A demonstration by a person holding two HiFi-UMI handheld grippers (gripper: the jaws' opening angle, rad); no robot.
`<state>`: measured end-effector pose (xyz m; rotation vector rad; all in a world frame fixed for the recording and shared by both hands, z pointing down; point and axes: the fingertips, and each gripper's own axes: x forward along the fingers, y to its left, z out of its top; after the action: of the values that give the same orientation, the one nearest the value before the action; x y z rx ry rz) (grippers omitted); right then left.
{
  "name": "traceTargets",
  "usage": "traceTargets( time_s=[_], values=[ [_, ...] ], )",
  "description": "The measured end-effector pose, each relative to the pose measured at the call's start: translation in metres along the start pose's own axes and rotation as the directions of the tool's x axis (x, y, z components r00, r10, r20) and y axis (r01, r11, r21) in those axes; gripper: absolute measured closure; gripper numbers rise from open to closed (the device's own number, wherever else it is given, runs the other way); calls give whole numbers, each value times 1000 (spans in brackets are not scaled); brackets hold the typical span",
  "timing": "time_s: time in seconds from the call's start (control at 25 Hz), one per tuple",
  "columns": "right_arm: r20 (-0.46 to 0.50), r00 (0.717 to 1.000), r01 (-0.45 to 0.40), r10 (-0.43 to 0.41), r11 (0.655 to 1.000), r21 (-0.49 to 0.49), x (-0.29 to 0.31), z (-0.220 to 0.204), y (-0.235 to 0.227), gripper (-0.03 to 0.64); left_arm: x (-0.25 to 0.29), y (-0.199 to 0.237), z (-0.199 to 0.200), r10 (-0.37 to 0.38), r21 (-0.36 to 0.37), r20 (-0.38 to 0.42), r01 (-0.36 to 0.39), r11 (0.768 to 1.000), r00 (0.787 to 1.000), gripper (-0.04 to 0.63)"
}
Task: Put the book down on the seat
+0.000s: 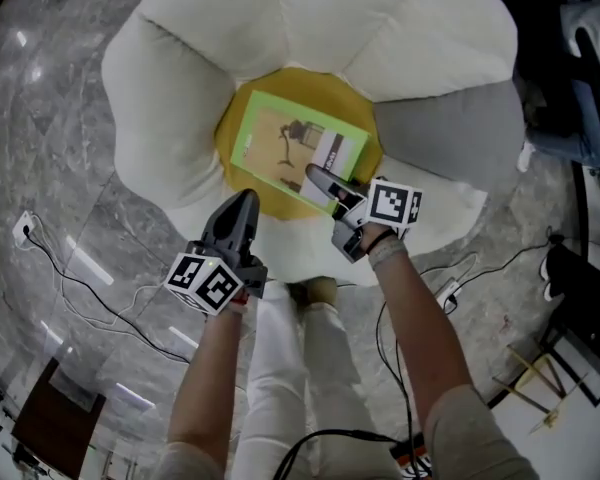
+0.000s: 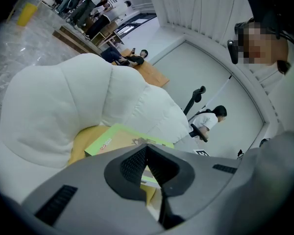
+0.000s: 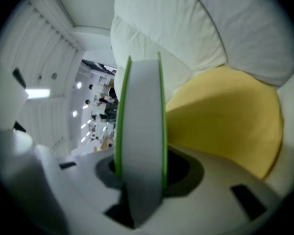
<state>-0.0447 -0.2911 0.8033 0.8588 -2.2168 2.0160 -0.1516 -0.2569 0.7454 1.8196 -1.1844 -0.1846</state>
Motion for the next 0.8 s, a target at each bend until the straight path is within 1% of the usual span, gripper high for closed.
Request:
traceTargets(
  time_s=[0.04, 0.08, 0.16, 0.2, 0.28, 0.36, 0.48, 0.6, 0.8],
  values=[
    [-5, 1000, -11, 12, 1000, 10, 4, 1, -1, 470, 0, 1, -2, -3, -1, -2, 3, 1000, 1000, 574],
    [-11, 1000, -4, 5, 1000, 27, 7, 0, -5, 471, -1, 3, -4, -4, -2, -2, 4, 1000, 1000, 574],
    [-27, 999, 33, -31, 997, 66, 8, -1, -16, 469, -2, 7, -7, 1, -7, -5, -1, 1000, 1000, 574],
    [-36, 999, 39, -36, 996, 79, 7, 0, -21, 469, -2, 7, -9, 5, -9, -8, -5, 1000, 1000, 574],
    [-63, 997, 48, -43, 995, 90, 4, 4, -28, 471, -1, 5, -12, 12, -15, -17, -12, 1000, 1000, 574],
    [-94, 993, 80, -71, 992, 100, 0, 6, -37, 469, 1, 3, -13, 14, -19, -23, -15, 1000, 1000, 574],
    [-100, 990, 108, -97, 988, 114, -1, 9, -45, 469, 0, 7, -11, 21, -27, -12, -22, 999, 1000, 574],
    [-89, 990, 119, -110, 989, 93, 2, 12, -48, 469, -1, 9, -9, 28, -44, 5, -28, 999, 1000, 574],
    [-84, 986, 149, -144, 987, 55, 3, 19, -50, 456, 1, 5, -13, 13, -44, 7, -12, 999, 1000, 574]
  ],
)
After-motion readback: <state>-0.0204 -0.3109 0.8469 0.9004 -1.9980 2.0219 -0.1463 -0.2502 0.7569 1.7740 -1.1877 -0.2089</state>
